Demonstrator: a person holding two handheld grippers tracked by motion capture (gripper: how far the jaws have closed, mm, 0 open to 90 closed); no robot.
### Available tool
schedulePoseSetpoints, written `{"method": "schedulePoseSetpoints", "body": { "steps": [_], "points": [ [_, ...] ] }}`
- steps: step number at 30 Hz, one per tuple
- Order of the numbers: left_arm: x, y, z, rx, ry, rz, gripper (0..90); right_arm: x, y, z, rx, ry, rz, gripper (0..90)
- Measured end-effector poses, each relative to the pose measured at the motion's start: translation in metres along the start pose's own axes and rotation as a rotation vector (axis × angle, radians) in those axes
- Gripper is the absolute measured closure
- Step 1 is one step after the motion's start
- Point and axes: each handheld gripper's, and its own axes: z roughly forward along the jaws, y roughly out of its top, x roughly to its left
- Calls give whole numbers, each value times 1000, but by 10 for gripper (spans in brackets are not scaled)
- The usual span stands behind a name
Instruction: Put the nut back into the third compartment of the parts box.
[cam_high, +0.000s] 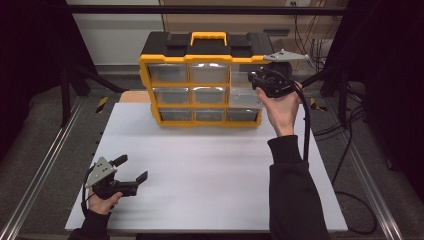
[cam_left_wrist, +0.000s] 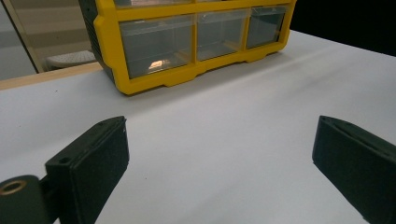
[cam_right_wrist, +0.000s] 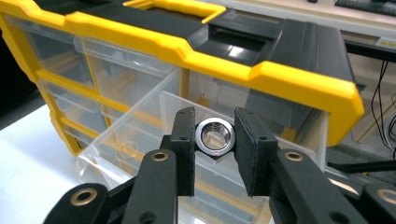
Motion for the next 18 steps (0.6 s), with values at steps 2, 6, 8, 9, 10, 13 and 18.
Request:
{"method": "schedulePoseSetpoints", "body": {
  "steps": [2, 6, 8, 9, 10, 13, 18],
  "points": [
    [0, 0, 0, -1, 0, 0, 36, -1, -2, 2, 12, 0, 9, 704],
    [0, 0, 0, -1, 0, -1, 36, -1, -5, 7, 35, -2, 12, 703],
    [0, 0, 0, -2, 0, -1, 37, -2, -6, 9, 42, -2, 16, 703],
    [0, 0, 0, -2, 1, 0, 37, -2, -7, 10, 46, -3, 17, 703],
    [0, 0, 0, -2, 1, -1, 37, -3, -7, 12, 49, -2, 20, 703],
    [0, 0, 0, 1, 1, -1, 37, -4, -7, 13, 60, -3, 29, 702],
    [0, 0, 0, -1, 1, 0, 37, -3, -6, 13, 82, -14, 31, 698]
  ]
}}
